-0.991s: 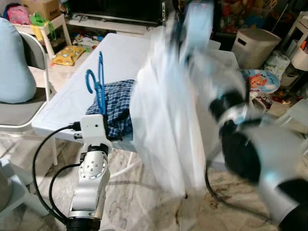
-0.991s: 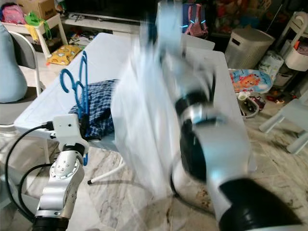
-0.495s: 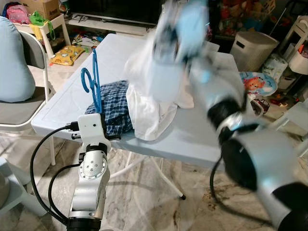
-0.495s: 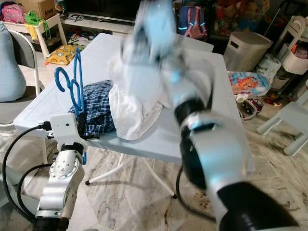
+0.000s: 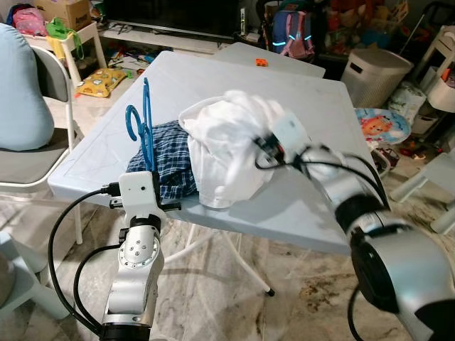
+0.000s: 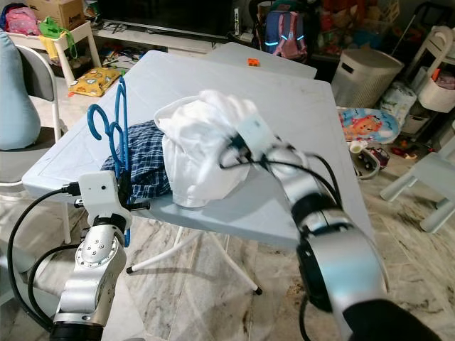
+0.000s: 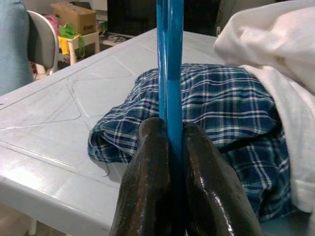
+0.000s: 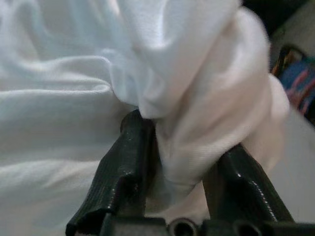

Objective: Hang hanger

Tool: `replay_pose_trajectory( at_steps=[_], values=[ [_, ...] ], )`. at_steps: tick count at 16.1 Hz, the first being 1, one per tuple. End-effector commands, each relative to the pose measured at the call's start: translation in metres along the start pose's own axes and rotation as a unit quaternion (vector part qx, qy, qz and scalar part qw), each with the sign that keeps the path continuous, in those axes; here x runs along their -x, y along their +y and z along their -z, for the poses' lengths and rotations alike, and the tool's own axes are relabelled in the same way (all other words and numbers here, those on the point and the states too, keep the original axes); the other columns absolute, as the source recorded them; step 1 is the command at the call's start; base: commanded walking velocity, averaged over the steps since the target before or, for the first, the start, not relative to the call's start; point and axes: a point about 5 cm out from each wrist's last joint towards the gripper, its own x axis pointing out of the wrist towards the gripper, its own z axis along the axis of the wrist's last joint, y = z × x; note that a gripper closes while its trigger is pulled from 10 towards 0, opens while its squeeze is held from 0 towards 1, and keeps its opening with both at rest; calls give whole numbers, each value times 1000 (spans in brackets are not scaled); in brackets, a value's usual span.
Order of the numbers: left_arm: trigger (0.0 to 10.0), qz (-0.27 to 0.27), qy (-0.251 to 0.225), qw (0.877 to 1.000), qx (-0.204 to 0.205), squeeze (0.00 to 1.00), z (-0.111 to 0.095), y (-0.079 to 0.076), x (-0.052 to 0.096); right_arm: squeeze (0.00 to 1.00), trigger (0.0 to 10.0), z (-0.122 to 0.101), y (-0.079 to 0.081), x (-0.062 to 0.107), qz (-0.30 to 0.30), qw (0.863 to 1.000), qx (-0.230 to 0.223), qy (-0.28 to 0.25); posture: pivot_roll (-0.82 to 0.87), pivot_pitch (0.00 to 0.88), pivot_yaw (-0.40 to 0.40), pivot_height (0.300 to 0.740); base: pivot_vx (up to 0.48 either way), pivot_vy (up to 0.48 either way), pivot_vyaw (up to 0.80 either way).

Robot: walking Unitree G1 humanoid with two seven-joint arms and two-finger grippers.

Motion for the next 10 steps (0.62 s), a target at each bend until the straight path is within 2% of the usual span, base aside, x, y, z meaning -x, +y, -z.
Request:
replay_pose_trajectory(
  at_steps=[1,4,7,8,10],
  values=[
    [10000,13,2,1000,1,0,2,-6,2,1000,10000,6,-6,5,20,1000,-21,-1,182,0,-128,740,0,0,0],
    [10000,10,-4,1000,-6,0,0,-1,2,1000,10000,19,-7,12,35,998,-51,-10,183,0,-126,740,0,0,0],
    [10000,16,-14,1000,-14,0,-3,-2,0,1000,10000,28,-10,19,32,998,-57,-15,172,0,-117,740,0,0,0],
    [10000,27,-22,999,-19,0,-5,-4,1,1000,10000,32,-17,25,41,996,-70,-20,168,0,-115,740,0,0,0],
    [10000,26,-17,999,-27,0,-2,-2,3,1000,10000,35,-20,32,43,995,-78,-39,160,0,-113,740,0,0,0]
  ],
)
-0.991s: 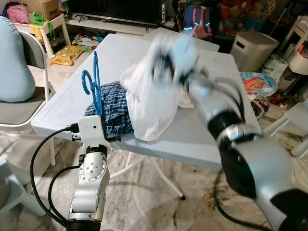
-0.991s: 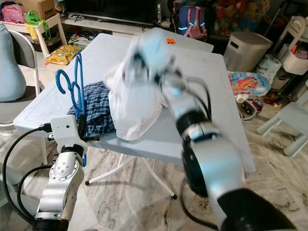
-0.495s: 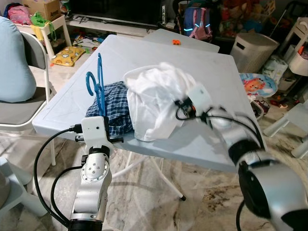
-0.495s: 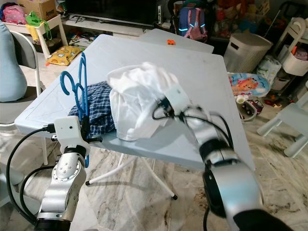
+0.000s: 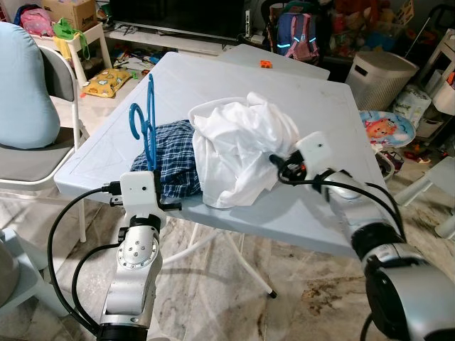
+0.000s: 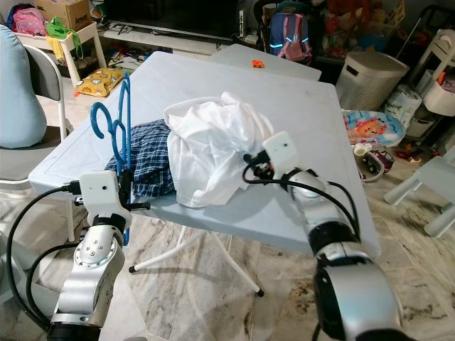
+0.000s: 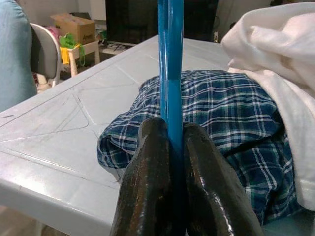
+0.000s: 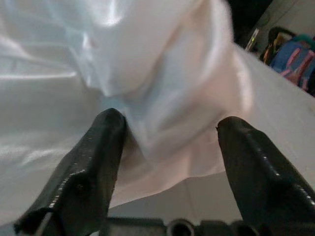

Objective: Hang hanger

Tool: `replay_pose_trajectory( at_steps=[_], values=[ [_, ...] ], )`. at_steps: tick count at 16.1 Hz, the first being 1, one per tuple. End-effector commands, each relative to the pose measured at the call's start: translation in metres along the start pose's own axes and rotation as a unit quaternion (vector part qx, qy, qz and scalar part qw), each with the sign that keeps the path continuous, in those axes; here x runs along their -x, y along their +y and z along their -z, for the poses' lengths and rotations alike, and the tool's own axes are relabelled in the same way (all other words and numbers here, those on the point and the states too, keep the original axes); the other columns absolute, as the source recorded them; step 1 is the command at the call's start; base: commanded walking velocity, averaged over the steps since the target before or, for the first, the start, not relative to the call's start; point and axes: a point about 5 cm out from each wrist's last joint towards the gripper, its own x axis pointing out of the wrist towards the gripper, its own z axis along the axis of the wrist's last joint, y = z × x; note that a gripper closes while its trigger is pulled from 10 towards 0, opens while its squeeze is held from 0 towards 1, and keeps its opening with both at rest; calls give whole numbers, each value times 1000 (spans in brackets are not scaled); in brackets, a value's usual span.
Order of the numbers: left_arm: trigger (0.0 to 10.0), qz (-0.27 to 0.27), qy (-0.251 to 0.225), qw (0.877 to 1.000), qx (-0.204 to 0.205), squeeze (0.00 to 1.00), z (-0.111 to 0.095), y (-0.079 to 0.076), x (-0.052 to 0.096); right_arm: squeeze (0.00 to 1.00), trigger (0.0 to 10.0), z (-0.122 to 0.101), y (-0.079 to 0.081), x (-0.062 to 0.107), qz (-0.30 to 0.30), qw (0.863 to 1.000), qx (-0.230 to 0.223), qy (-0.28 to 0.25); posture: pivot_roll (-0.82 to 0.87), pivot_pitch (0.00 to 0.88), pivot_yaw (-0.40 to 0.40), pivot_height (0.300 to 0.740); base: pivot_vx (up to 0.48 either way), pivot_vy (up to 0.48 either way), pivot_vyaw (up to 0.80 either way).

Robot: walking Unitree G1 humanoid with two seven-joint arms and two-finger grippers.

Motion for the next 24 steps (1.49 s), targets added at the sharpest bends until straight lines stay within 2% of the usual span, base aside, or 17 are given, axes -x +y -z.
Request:
replay_pose_trajectory(
  at_steps=[1,3,4,6,8,15,17,18,19,21,23,24],
  values=[
    [10000,9,2,1000,-5,0,2,-2,3,1000,10000,1,-9,7,13,1000,-3,-10,157,0,-111,740,0,0,0],
    [10000,12,7,1000,-1,0,4,-1,5,1000,10000,4,-12,11,24,1000,-10,-9,153,0,-109,740,0,0,0],
    [10000,23,14,1000,1,0,7,-4,8,1000,10000,5,-14,14,40,998,-35,-22,143,0,-97,740,0,0,0],
    [10000,36,9,999,-4,0,6,-9,9,1000,10000,3,-14,14,55,997,-48,-32,140,0,-92,740,0,0,0],
    [10000,41,-2,999,-13,0,1,-12,6,1000,10000,-7,-11,14,55,993,-71,-71,137,0,-86,740,0,0,0],
    [10000,43,1,999,-20,0,2,-14,6,1000,10000,-10,-11,13,83,991,-84,-66,144,0,-87,740,0,0,0],
    [10000,44,3,999,-21,0,2,-14,5,1000,10000,-8,-12,12,97,988,-108,-57,143,0,-86,740,0,0,0],
    [10000,46,3,999,-20,0,2,-14,5,847,10000,-6,-11,11,97,987,-121,-51,143,0,-86,740,0,0,0],
    [10000,47,4,999,-20,0,2,-15,5,0,10000,-6,-11,11,99,986,-127,-48,140,0,-86,740,-240,0,0],
    [10000,50,4,999,-18,0,2,-16,5,0,10000,-4,-11,11,102,983,-146,-42,137,0,-85,740,-246,0,0],
    [10000,57,0,998,-12,0,1,-19,5,0,10000,0,-13,9,121,975,-183,-26,131,0,-81,740,0,0,0],
    [10000,62,1,998,-12,0,1,-21,5,0,10000,1,-13,8,133,977,-167,-17,128,0,-70,740,0,0,0]
  ],
)
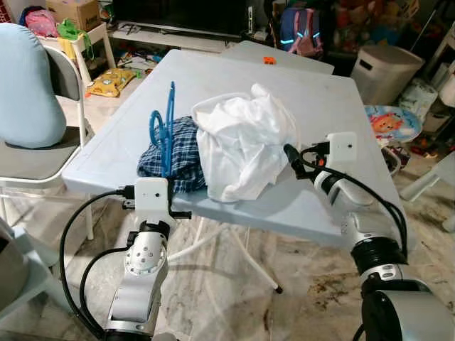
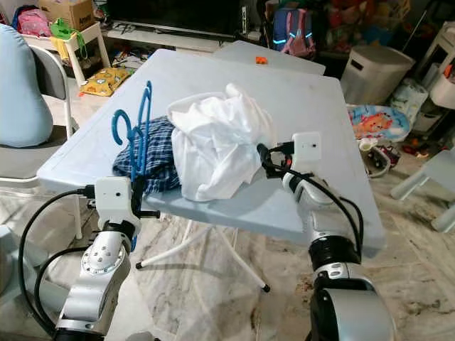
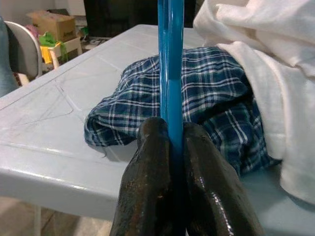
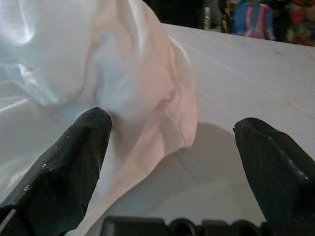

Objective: Hang hanger

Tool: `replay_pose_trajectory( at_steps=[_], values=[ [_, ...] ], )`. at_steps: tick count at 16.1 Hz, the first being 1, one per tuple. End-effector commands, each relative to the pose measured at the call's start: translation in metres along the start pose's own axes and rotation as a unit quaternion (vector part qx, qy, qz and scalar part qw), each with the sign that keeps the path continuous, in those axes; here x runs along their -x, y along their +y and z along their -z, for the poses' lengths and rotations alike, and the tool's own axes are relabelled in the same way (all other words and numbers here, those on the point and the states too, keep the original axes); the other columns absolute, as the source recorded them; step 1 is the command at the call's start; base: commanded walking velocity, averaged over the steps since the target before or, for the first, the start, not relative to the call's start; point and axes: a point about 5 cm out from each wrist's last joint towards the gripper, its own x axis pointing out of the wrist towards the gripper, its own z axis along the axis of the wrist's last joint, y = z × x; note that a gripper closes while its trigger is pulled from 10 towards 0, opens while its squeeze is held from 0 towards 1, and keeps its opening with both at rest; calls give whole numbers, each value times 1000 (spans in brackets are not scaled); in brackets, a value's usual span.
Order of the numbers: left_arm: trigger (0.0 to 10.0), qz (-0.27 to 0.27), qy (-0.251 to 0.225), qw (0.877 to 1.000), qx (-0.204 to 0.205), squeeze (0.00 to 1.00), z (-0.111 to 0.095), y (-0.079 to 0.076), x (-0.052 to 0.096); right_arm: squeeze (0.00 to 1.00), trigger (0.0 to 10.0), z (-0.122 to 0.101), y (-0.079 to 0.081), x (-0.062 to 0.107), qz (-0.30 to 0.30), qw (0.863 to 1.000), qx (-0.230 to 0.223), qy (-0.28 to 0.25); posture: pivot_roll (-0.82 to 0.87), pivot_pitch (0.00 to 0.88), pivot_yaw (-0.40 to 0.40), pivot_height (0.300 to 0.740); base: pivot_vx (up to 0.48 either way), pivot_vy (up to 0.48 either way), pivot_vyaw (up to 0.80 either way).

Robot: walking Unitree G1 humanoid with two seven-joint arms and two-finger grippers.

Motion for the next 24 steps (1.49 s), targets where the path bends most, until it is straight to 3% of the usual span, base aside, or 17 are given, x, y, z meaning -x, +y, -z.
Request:
replay_pose_trajectory(
  at_steps=[1,6,9,10,14,20,24],
  values=[
    [10000,22,-9,1000,-2,0,-7,-7,-3,0,10000,-6,0,-4,0,1000,9,1,120,0,-46,740,0,0,0],
    [10000,44,-10,999,-14,0,-10,-5,-7,0,10000,-17,-4,-3,-15,999,34,-18,106,0,-31,740,0,0,0],
    [10000,29,-4,1000,-7,0,-7,-2,-6,0,10000,-7,-7,5,-4,1000,16,-5,111,0,-50,740,0,0,0],
    [10000,28,-1,1000,-7,0,-4,-1,-4,0,10000,0,-10,7,33,999,-25,-1,115,0,-54,740,0,0,0],
    [10000,27,2,1000,-7,0,-4,1,-4,0,10000,11,-10,13,95,994,-57,-11,116,0,-43,740,0,0,0],
    [10000,40,2,999,0,0,-5,-10,-8,0,10000,17,-5,14,88,996,-31,3,106,0,-45,740,-147,0,0],
    [10000,38,2,999,-1,0,-5,-9,-8,0,10000,18,-4,14,93,995,-34,8,116,0,-56,740,265,0,0]
  ],
)
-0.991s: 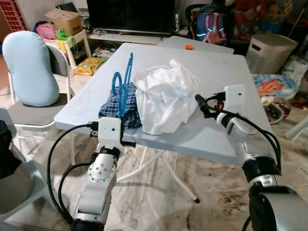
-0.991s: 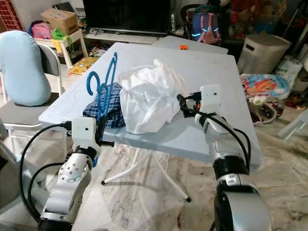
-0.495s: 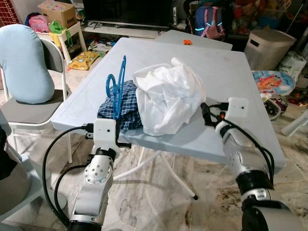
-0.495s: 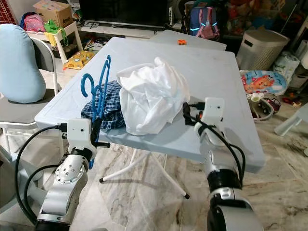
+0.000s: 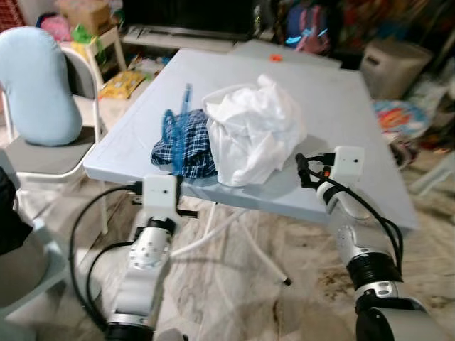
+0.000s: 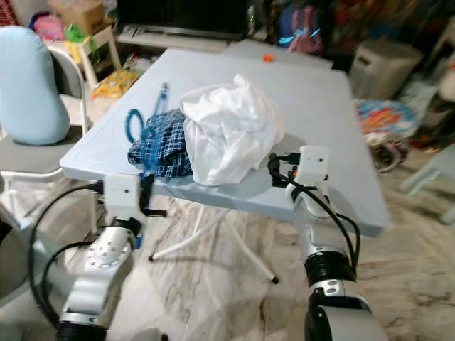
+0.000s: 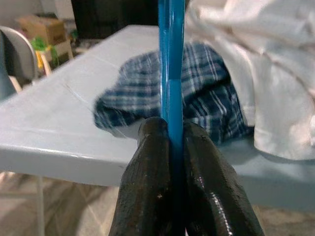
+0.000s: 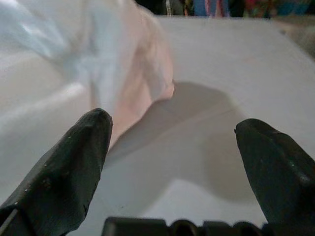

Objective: Hang hanger

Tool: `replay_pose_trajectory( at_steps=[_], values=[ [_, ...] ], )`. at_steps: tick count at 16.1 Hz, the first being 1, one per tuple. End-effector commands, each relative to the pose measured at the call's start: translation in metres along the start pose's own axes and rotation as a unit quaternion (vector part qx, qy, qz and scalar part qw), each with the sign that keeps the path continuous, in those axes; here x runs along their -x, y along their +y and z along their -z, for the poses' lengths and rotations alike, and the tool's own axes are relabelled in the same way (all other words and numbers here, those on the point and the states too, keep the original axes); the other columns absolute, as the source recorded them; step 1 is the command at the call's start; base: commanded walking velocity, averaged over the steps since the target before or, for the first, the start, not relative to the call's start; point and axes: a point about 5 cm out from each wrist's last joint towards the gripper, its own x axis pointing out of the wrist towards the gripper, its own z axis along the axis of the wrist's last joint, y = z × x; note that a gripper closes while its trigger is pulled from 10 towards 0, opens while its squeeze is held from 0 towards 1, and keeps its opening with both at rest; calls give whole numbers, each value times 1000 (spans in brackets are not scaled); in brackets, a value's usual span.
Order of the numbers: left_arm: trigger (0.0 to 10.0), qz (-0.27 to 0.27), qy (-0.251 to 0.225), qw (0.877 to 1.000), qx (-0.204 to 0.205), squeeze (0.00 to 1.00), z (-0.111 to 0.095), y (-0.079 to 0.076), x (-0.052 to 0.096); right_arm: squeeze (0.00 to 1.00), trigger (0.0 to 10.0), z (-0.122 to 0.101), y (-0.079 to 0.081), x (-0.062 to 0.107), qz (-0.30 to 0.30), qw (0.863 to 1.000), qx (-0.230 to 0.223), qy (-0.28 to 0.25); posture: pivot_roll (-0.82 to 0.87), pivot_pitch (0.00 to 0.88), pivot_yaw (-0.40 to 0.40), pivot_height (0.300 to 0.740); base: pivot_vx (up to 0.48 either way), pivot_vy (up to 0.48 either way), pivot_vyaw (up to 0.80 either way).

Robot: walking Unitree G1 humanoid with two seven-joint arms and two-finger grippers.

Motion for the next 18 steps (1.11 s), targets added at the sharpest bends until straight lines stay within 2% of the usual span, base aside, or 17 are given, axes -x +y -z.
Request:
replay_pose_trajectory(
  at_steps=[1,9,11,14,18],
  values=[
    [10000,7,-6,1000,3,0,-3,-6,-1,0,10000,-1,-3,0,6,1000,4,1,116,0,-56,740,-349,0,0],
    [10000,6,-5,1000,2,0,-2,-5,-2,0,10000,-2,-1,-2,5,1000,1,4,108,0,-44,740,-123,0,0],
    [10000,3,-23,1000,11,0,-9,-5,-7,0,10000,-2,2,-5,0,1000,1,13,98,0,-48,740,0,0,0],
    [10000,-7,-19,999,25,0,-11,-5,-9,0,10000,-3,3,-6,-8,1000,-3,18,93,0,-58,740,0,0,0],
    [10000,-1,-26,999,26,0,-14,-7,-13,0,10000,-8,5,-10,-10,1000,3,18,85,0,-64,740,0,450,0]
  ],
)
